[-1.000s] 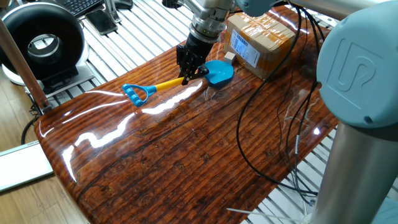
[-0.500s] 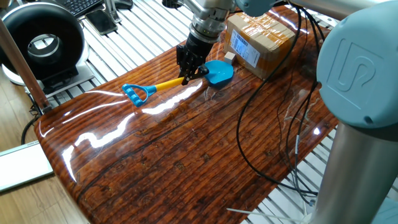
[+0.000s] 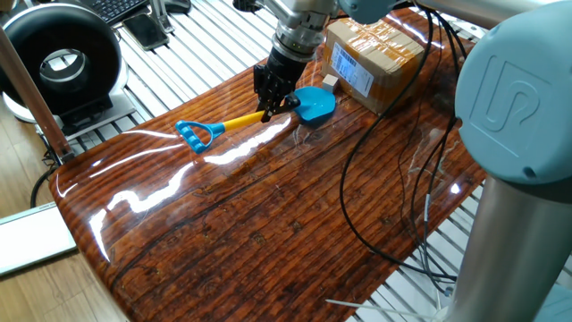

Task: Use a shovel to scoop up an object

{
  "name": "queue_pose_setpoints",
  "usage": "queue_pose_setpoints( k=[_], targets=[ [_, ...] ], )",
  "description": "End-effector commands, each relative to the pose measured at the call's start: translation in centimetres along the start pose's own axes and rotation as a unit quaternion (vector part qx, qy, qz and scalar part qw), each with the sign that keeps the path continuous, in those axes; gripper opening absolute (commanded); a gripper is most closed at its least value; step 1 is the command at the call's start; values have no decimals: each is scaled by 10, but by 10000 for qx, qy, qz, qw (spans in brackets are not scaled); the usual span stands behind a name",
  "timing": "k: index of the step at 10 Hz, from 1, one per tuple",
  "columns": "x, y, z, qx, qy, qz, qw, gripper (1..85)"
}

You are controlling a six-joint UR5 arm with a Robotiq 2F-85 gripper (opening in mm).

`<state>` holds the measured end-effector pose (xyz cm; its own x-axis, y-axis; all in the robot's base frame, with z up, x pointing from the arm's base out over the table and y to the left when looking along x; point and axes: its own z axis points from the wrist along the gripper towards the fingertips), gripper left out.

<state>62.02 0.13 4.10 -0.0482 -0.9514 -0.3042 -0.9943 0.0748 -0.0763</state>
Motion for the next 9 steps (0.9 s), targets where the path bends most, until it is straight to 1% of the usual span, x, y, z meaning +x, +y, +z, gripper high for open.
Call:
queue_pose_setpoints(
  k=[1,5,6,7,9],
  targets=[
    [-3,0,-2,-3,-72,52,10000,10],
    [-2,-1,-2,13,-65,59,10000,10],
    [-1,0,-2,-9,-33,95,9999,10],
    [6,0,-2,-1,96,98,9999,10],
    [8,-2,-2,41,139,162,9998,10]
  ],
)
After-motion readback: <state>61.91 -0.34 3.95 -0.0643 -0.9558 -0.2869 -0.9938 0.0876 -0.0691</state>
